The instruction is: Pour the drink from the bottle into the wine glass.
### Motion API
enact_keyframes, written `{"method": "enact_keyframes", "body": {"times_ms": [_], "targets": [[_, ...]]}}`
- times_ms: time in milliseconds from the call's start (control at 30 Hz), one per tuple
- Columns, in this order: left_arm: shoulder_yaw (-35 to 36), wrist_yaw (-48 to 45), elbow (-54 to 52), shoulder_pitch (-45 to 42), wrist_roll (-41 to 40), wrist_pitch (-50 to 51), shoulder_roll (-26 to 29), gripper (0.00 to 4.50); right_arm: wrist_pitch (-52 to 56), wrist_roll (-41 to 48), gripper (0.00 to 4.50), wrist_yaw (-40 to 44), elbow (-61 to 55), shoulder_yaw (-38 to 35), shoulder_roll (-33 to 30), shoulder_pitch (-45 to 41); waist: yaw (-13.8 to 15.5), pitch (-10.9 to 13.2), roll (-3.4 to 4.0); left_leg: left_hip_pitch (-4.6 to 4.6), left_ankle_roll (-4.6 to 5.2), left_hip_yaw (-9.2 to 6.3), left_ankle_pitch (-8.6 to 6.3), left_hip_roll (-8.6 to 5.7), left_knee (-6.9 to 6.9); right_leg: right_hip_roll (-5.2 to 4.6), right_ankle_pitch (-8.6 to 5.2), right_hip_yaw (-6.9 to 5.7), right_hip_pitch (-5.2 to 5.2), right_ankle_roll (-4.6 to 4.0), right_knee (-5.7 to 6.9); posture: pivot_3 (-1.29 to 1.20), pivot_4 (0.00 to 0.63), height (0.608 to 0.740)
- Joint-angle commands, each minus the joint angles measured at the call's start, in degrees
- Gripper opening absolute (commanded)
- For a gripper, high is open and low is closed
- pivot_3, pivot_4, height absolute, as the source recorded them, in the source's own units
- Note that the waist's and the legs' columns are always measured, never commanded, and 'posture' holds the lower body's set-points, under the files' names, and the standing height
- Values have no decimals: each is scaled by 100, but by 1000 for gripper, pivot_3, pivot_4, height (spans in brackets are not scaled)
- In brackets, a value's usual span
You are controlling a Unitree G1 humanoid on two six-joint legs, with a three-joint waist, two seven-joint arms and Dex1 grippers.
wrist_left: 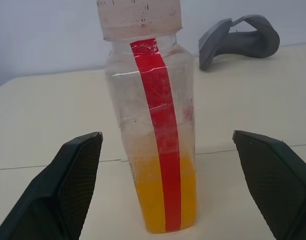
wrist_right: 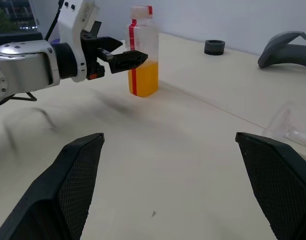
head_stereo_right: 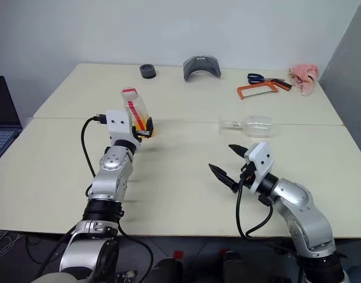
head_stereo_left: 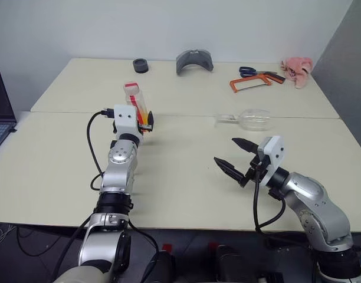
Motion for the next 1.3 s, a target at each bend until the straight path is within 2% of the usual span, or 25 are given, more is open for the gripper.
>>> {"method": "enact_keyframes", "body": {"times_ms": [33, 300, 700, 1033, 1300], "targets": [[62, 121, 151, -326, 62, -114, 11, 4475, 135, 200, 4500, 190, -354, 2, -145, -204, 0, 0, 0, -1, 0, -2, 0, 0, 0, 0, 0, -2, 0, 0, -1, 0, 150, 740], [42, 295, 721, -794, 92, -193, 16, 4475, 346, 235, 4500, 291, -244, 72, -298, -711, -2, 1, -2, -8, 0, -10, 0, -1, 0, -1, 0, -15, 0, 0, -9, 0, 150, 740], [36, 437, 1784, -1541, 155, -525, 101, 4475, 482, 273, 4500, 205, -174, 184, -67, -1142, 2, 1, -2, -68, -23, -77, 13, -6, 8, -11, 2, -83, -10, -2, -44, 0, 150, 740], [-18, 540, 2425, -2015, 235, -760, 94, 4475, 407, 132, 4500, 124, -128, 247, 4, -1134, 2, 1, -2, -78, -25, -90, 14, -13, 8, -17, 2, -95, -11, -2, -50, 0, 150, 740], [-32, 644, 2548, -2122, 291, -860, 78, 4475, 426, 127, 4500, 101, -153, 240, 31, -1062, 0, 1, -2, -78, -25, -89, 14, -14, 8, -17, 2, -95, -11, -2, -50, 0, 150, 740]]}}
